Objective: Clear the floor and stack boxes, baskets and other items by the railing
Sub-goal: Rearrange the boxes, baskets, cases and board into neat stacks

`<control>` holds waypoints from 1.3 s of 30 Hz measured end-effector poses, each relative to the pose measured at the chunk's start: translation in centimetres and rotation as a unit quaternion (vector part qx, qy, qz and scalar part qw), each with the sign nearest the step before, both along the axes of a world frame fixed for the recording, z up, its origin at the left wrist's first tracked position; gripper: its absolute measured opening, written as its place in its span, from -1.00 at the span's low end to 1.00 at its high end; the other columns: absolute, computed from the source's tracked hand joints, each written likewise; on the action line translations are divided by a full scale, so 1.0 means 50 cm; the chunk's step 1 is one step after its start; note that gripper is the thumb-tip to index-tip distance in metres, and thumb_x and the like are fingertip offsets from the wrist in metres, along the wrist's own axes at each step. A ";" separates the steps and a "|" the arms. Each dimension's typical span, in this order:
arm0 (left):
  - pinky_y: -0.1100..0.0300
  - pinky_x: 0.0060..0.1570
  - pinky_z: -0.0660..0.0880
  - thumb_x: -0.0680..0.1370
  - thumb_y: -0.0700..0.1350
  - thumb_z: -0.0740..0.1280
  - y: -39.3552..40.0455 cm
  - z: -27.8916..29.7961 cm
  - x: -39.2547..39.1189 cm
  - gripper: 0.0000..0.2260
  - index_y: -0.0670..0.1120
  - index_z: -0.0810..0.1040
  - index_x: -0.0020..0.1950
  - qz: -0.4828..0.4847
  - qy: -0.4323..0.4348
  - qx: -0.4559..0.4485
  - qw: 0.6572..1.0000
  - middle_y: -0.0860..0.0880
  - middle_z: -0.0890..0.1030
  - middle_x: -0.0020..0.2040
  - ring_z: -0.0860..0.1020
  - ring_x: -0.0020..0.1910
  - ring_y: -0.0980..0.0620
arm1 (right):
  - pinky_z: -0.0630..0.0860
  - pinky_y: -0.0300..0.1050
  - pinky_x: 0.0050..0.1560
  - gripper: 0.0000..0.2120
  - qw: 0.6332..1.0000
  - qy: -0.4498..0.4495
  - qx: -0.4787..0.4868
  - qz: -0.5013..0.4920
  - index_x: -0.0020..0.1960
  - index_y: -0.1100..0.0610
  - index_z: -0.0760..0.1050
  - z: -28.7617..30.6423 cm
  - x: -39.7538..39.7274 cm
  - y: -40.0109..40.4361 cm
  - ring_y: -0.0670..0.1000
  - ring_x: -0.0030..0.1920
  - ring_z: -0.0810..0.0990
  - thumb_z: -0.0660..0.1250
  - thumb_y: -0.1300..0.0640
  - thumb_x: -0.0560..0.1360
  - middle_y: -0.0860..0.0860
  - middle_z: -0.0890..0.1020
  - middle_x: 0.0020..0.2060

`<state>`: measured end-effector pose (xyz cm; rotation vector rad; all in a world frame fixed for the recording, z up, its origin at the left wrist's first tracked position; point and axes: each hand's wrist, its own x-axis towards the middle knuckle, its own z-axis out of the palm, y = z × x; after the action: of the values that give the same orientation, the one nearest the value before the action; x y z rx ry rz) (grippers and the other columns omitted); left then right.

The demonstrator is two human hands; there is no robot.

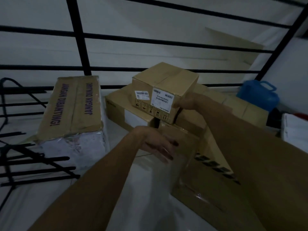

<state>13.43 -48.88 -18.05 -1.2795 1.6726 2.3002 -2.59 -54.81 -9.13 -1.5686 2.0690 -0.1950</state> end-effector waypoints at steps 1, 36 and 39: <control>-0.15 0.27 0.52 0.54 -0.33 0.41 -0.009 -0.005 0.023 -0.52 -0.14 0.43 0.45 0.024 -0.002 0.002 1.000 -0.22 0.56 0.33 0.59 0.25 -0.21 | 0.42 0.05 0.26 -0.40 0.998 -0.047 -0.022 -0.025 0.43 0.27 0.38 -0.013 0.006 -0.010 0.20 0.35 0.45 0.43 -0.02 0.53 0.12 0.48 0.35; -0.06 0.53 0.17 0.41 0.04 0.52 -0.163 -0.056 0.485 -0.16 0.07 0.18 0.61 -0.030 -0.584 -0.347 0.733 0.02 -0.11 0.64 0.07 0.58 -0.15 | 0.31 -0.03 0.38 -0.29 0.949 0.121 -0.081 0.278 0.55 0.16 0.19 -0.283 0.236 -0.179 0.16 0.44 0.32 0.37 -0.11 0.54 0.14 0.30 0.49; -0.22 0.53 0.07 0.52 0.03 0.40 -0.189 -0.086 0.459 -0.38 0.00 0.31 0.55 0.019 -0.641 -0.339 0.688 -0.11 0.11 0.61 0.11 0.55 -0.21 | 0.36 -0.01 0.31 -0.32 0.949 0.135 -0.101 0.267 0.53 0.13 0.22 -0.271 0.228 -0.204 0.18 0.41 0.36 0.36 -0.09 0.53 0.13 0.34 0.46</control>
<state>36.38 -58.33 -22.37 -2.1511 1.6905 0.1764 8.81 -64.99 -22.69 -2.3281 1.7660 0.0096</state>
